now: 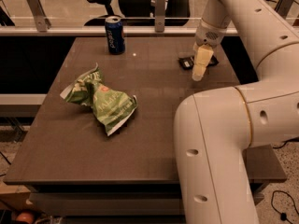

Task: Move rxbar chocolate near green jalapeno chip bag

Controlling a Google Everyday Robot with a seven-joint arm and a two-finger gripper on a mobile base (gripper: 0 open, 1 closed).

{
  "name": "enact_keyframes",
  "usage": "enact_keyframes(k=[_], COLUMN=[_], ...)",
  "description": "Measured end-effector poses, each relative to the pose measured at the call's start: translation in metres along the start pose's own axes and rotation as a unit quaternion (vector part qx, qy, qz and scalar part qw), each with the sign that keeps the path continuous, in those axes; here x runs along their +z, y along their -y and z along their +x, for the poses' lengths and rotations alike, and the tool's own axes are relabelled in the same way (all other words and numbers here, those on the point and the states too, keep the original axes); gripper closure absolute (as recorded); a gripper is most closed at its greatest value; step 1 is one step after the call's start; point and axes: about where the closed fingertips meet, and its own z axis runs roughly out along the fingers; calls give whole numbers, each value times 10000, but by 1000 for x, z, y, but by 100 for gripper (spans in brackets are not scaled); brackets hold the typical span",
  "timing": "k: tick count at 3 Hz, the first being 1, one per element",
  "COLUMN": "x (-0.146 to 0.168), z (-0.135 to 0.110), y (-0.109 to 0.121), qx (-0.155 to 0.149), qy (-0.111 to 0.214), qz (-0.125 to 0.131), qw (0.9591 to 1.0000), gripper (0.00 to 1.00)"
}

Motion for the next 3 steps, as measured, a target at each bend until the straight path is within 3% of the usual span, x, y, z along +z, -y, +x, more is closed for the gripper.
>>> enact_keyframes(k=[1,3], x=[7,13], z=[2,-4], y=[2,19], qx=[28,27], qy=[-60,46], qz=[-51,229], qw=[10000,9997], gripper=[0,43])
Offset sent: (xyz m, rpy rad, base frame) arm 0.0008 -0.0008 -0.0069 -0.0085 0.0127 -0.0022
